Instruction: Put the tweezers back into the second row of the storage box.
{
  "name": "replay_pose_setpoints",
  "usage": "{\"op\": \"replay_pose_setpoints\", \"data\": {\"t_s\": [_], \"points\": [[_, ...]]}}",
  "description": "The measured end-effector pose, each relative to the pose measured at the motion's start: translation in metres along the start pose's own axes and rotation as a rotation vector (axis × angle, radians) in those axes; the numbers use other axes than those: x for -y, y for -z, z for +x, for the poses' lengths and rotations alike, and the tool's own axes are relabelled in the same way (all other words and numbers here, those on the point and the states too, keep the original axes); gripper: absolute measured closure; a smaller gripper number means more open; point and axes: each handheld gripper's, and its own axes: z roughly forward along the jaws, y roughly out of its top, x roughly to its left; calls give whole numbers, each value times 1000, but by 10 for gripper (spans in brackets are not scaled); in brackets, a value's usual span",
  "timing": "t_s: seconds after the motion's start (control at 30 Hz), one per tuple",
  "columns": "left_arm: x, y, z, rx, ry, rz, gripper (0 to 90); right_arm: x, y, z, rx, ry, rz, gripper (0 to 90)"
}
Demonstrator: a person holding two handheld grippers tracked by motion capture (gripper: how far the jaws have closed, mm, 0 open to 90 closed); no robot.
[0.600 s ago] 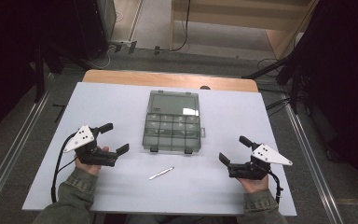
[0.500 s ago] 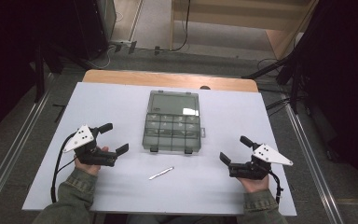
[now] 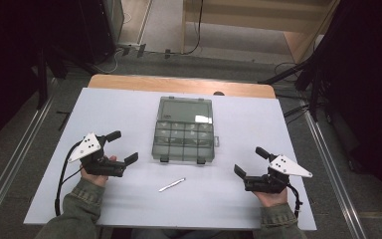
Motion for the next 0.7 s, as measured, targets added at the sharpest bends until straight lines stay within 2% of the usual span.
{"op": "replay_pose_setpoints", "data": {"t_s": [0.4,0.5,0.7], "points": [[0,1,-3,-9,-9,24,0,0,-2,2,-7,-19,-13,0],[0,2,-2,-9,-7,28,0,0,-4,3,-11,-37,-3,0],[0,2,-3,-7,-8,28,0,-2,-13,6,-38,-22,32,3]]}}
